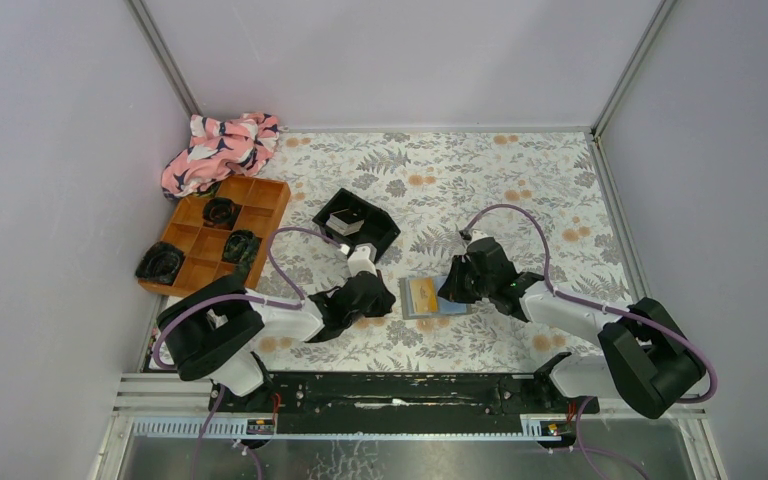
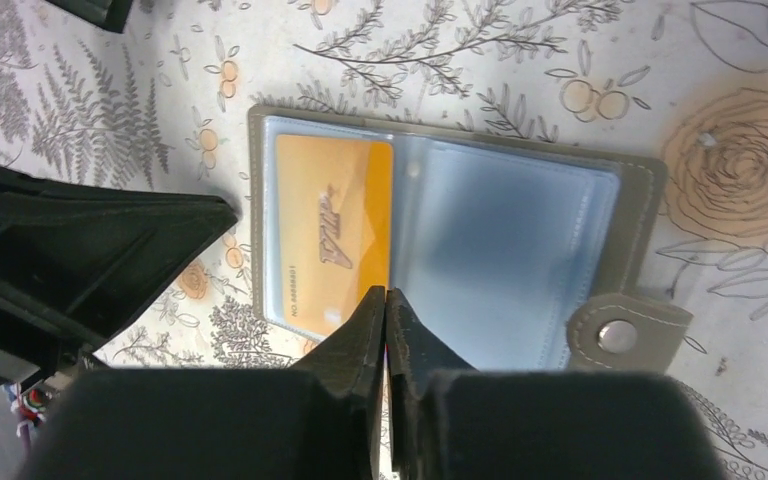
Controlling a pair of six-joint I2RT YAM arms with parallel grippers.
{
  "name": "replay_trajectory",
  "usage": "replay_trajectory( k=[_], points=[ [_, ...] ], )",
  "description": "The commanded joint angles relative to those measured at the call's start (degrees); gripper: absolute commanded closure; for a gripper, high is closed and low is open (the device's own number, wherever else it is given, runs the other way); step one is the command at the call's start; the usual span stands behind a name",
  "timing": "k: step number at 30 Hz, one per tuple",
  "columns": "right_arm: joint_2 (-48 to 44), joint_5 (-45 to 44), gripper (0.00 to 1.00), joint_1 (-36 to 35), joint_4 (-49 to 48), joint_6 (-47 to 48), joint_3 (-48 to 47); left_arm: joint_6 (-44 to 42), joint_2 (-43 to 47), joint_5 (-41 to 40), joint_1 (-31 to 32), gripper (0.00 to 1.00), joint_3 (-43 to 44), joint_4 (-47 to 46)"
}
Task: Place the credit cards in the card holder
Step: Insert the credit card into the card holder.
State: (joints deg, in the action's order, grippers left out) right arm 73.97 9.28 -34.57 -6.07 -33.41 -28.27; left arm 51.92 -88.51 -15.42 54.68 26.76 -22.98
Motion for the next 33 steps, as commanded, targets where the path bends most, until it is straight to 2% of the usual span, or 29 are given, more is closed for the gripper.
replay_trajectory(
  k=[1,3,13,21,33],
  points=[
    [-0.2,-4.2,0.97,-0.4,1.6,2.0,-1.0,-0.1,-0.5,1.6,0.5,1.0,-1.8,1.8],
    [0.8,-4.3,1.0,-0.4,1.4,2.2,-1.1,-0.1,-0.6,1.8,0.6,1.0,-1.7,1.6],
    [5.5,-1.6,1.0,-0.4,-3.8,0.7,0.4,-0.1,-2.4,2.6,1.7,1.0,-0.7,1.0],
    [5.3,-0.3,1.0,-1.4,-6.3,-1.0,1.2,0.0,-4.2,2.8,2.6,1.0,0.4,0.7],
    [4.9,-2.1,1.0,-3.5,-4.8,-1.4,-0.3,0.0,-4.3,2.0,3.2,1.0,0.7,1.4]
  ],
)
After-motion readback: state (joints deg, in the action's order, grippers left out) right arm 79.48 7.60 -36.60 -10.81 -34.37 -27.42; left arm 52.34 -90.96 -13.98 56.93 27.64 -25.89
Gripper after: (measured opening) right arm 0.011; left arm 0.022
